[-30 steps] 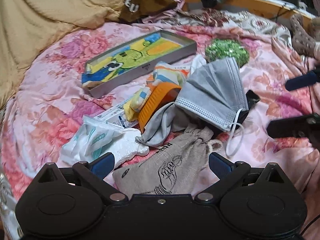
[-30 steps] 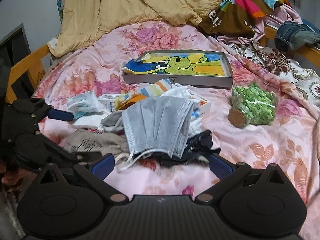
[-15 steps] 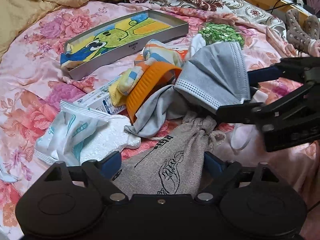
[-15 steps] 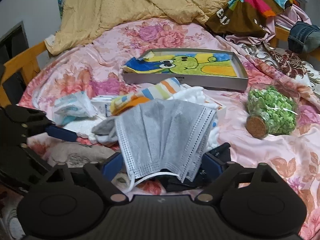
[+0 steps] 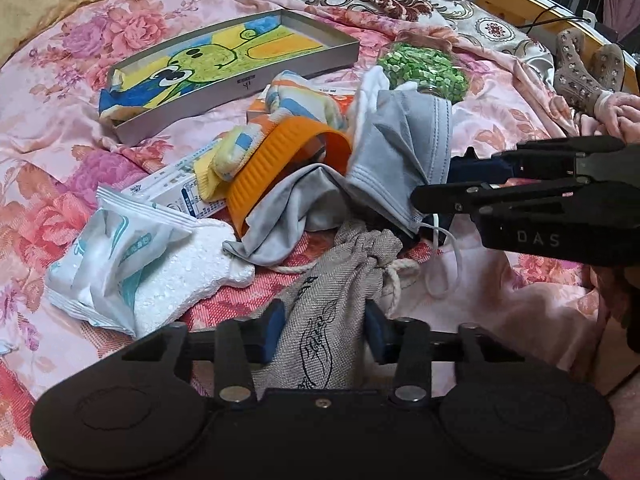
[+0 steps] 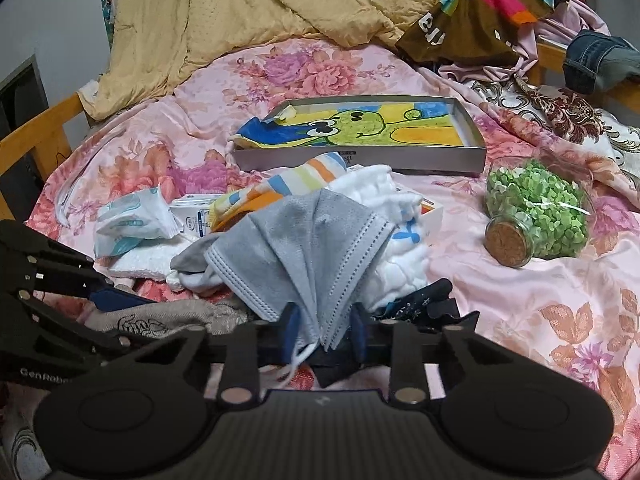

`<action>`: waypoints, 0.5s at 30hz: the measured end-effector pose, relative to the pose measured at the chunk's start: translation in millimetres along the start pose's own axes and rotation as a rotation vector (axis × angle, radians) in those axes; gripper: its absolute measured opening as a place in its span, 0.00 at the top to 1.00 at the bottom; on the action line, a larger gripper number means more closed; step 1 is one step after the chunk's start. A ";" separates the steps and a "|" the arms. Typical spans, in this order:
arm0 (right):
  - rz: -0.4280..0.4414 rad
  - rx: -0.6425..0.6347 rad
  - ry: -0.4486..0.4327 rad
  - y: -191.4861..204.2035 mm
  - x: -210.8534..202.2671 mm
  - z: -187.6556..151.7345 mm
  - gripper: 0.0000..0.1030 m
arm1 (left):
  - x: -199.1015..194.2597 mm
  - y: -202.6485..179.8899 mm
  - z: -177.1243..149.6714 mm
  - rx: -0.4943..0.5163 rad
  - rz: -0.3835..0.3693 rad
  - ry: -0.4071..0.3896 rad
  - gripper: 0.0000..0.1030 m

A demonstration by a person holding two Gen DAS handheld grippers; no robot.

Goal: Organize soft objects
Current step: 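Grasp the grey drawstring pouch with the left gripper while the right gripper grasps the grey mask, then carry the pouch and mask into the frog-painting tray and release both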

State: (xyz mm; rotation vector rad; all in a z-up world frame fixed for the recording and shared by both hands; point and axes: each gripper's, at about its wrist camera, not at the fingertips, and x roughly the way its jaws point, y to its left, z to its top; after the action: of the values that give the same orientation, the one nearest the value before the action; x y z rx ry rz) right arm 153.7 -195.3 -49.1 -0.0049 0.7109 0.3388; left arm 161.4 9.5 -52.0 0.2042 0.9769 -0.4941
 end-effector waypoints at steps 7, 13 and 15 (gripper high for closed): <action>0.025 0.000 -0.069 0.1 -13.7 -0.7 0.90 | -14.6 -0.2 2.2 -0.048 0.004 -0.009 0.71; 0.018 -0.002 -0.130 -0.4 -24.8 -0.4 0.93 | -34.0 7.9 -4.3 -0.139 -0.010 -0.077 0.72; 0.013 -0.016 -0.148 0.6 -27.9 -0.4 0.94 | -39.7 11.5 -5.6 -0.176 -0.005 -0.104 0.72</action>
State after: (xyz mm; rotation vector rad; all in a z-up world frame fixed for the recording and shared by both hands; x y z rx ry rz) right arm 133.6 -203.2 -31.5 0.0096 0.5623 0.3540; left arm 144.7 33.9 -22.7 0.0175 0.9141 -0.4164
